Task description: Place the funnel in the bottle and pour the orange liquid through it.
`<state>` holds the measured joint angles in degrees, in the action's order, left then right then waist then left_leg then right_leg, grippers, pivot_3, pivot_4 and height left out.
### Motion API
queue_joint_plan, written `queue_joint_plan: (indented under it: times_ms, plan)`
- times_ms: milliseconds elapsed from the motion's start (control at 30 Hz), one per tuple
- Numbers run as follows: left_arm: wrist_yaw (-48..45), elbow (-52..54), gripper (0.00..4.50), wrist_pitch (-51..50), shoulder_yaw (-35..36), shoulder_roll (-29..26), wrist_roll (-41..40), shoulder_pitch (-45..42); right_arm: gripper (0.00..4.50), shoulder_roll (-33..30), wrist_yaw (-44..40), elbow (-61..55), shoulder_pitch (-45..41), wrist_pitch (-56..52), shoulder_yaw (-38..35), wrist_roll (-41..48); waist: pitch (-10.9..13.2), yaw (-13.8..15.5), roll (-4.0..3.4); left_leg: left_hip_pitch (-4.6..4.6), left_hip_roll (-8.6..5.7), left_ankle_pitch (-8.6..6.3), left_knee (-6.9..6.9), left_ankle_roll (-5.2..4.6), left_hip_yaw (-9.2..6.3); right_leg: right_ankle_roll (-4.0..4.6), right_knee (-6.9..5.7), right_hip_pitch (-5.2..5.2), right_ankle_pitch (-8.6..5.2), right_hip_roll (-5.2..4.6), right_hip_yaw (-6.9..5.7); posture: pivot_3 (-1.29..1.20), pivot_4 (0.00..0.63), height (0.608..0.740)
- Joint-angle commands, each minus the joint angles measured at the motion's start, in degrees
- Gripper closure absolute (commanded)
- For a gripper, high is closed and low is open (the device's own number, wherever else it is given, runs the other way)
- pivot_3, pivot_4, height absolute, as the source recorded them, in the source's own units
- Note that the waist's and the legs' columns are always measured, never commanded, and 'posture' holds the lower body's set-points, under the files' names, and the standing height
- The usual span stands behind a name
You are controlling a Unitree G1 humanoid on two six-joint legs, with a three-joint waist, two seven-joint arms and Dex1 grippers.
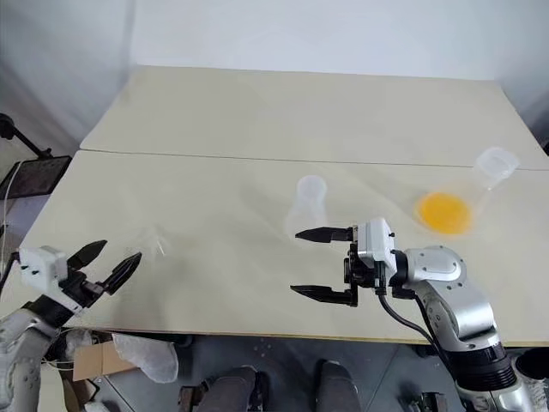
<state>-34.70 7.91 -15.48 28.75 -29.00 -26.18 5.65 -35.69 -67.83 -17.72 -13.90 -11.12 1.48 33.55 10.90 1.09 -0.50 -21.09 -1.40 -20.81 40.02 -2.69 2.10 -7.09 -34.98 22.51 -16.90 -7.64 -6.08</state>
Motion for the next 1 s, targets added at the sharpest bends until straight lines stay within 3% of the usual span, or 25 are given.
queue_joint_plan:
  times_ms: [33, 67, 533, 667, 800, 1000]
  plan:
    - [1.5, -1.31, 0.02, 0.03, -1.97, -0.6, 1.31, -3.02, 0.0, 0.43, 1.52, -2.47, 0.65, 1.22, -1.48, 0.05, 0.0, 0.07, 0.0, -0.01, 0.0, 0.0, 0.01, 0.0, 0.0, 0.0, 0.01, 0.0, 0.0, 0.0, 0.0, 0.0, 0.15, 0.74]
    - [1.49, -1.9, 0.02, 0.1, -2.82, -0.79, 1.9, -3.5, 0.0, 0.49, 1.88, -2.6, 0.87, 1.33, -1.59, -0.16, 0.0, 0.07, 0.01, 0.01, 0.0, 0.0, 0.01, 0.0, 0.0, 0.0, -0.01, -0.01, 0.0, 0.0, 0.01, 0.0, 0.15, 0.74]
    - [-0.33, -1.49, 4.47, -2.33, -3.15, -3.7, -0.04, -3.28, 0.0, 0.08, 5.96, -4.52, 4.68, 3.18, -3.42, -1.22, -0.01, 0.23, 0.01, 0.0, 0.02, 0.0, 0.02, 0.01, 0.01, -0.01, 0.01, -0.02, 0.0, 0.0, 0.0, 0.0, 0.15, 0.74]
    - [-2.94, 0.88, 4.47, -5.68, -4.01, -6.0, -3.17, -4.68, 0.0, 0.09, 6.92, -5.03, 6.3, 3.88, -4.45, -1.63, 0.0, 0.15, 0.01, 0.02, 0.04, 0.0, 0.02, 0.02, 0.0, -0.01, 0.01, -0.02, 0.0, 0.0, 0.02, 0.0, 0.15, 0.74]
    - [-5.7, 5.41, 4.47, -17.19, -4.76, -10.12, -11.78, -10.11, 0.0, 0.24, 9.22, -7.18, 9.65, 3.53, -7.49, -0.27, 0.0, 0.48, 0.01, -0.02, 0.03, 0.0, 0.04, 0.03, -0.06, -0.01, 0.02, -0.04, 0.0, -0.02, 0.01, 0.0, 0.15, 0.74]
    - [-13.71, 3.9, 4.47, -39.08, -13.91, -19.67, -24.57, -32.31, 0.0, 1.52, 15.48, -10.14, 17.75, 4.23, -14.63, -0.53, 0.0, 0.32, 0.0, 0.01, -0.04, 0.01, 0.04, 0.04, -0.08, -0.01, -0.06, -0.04, 0.0, 0.09, 0.01, 0.0, 0.15, 0.74]
